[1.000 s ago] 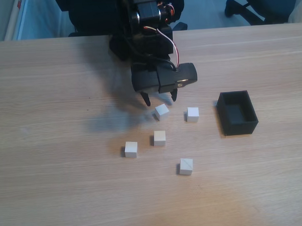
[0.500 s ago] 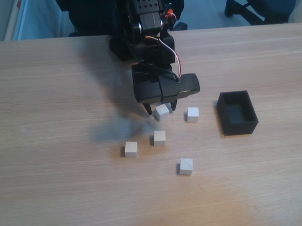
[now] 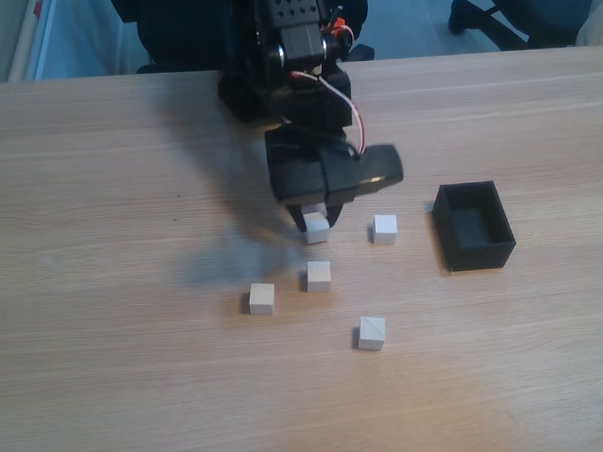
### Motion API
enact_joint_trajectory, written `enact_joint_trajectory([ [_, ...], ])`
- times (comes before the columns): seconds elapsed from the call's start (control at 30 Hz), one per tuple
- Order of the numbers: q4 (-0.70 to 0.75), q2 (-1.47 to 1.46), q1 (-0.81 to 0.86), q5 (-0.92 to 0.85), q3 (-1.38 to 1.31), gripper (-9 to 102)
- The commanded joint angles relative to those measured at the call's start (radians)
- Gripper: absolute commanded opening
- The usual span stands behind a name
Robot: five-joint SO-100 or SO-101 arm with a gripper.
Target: Pick blocks and place them in the box.
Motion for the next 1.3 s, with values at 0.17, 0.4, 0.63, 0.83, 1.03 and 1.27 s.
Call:
enact_joint_trajectory([
  [0.17, 0.066, 0.147, -0.25, 0.069, -0.143, 0],
  [0.4, 0.058, -0.029, -0.44, 0.072, -0.399, 0],
  [0.63, 0.041, -0.206, -0.491, 0.081, -0.571, 0],
  [0.83, 0.052, -0.224, -0.491, 0.072, -0.568, 16],
  [1.03, 0.127, -0.178, -0.463, 0.055, -0.537, 14],
  [1.27, 0.204, 0.037, -0.299, 0.077, -0.345, 11],
])
